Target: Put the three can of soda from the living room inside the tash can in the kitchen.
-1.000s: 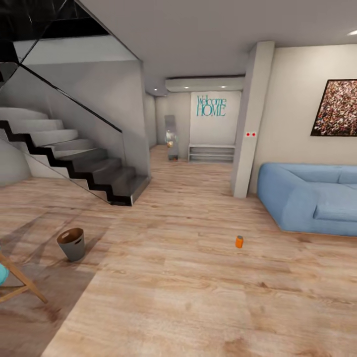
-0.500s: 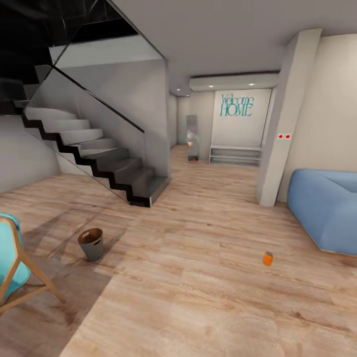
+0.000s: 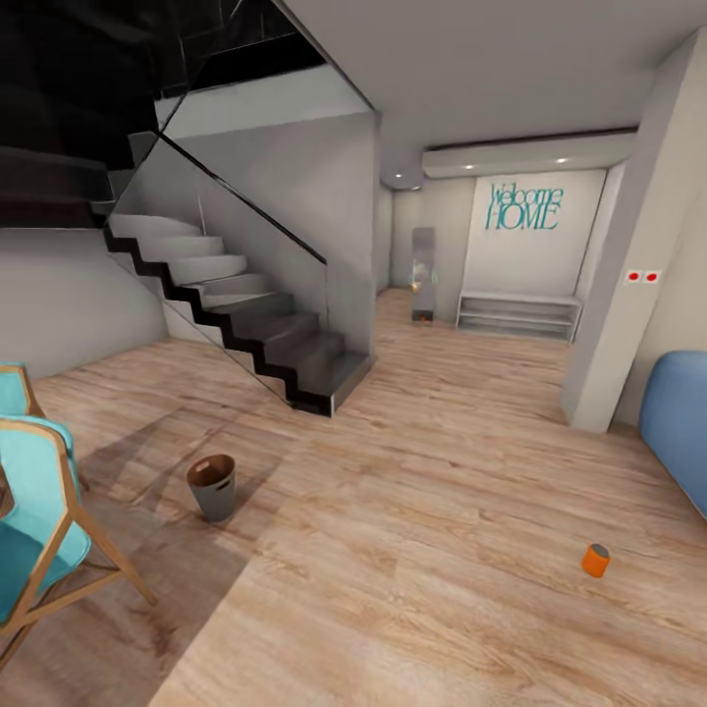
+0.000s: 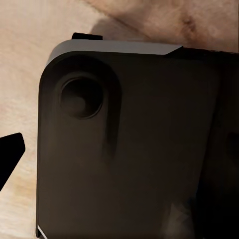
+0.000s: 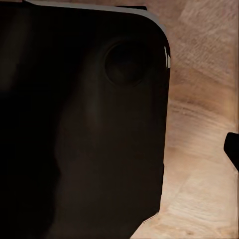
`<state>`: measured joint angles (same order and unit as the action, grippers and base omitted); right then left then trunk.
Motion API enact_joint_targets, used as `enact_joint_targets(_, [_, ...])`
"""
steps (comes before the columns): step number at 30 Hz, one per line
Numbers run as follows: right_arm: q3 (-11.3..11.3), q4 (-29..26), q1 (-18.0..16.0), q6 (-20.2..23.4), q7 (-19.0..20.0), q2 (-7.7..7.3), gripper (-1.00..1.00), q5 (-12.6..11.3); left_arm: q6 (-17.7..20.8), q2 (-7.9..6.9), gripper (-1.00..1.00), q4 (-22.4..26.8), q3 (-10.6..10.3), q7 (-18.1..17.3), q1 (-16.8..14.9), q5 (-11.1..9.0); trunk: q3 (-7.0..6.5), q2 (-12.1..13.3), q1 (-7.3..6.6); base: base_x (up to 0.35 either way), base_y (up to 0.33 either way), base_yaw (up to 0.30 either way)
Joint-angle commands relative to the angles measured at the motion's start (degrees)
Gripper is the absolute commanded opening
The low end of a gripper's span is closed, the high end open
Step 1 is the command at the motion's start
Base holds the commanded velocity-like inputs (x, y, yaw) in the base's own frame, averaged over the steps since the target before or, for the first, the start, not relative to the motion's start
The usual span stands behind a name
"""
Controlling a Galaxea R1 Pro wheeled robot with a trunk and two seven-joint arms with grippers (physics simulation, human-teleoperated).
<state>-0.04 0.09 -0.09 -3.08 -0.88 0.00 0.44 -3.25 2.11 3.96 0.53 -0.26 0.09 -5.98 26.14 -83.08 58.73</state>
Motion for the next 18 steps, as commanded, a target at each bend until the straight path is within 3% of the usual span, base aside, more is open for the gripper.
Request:
enact_joint_targets(1, [0.0,0.0,0.0,0.0,0.0,0.0,1.0,0.0,0.0,0.0,1.0,0.0,0.0,0.0,0.0,0.0,0.0,0.0,0.0,0.337,-0.048,0.243])
enact_joint_targets(18, [0.0,0.0,0.0,0.0,0.0,0.0,1.0,0.0,0.0,0.0,1.0,0.0,0.0,0.0,0.0,0.0,0.0,0.0,0.0,0.323,-0.154,0.216])
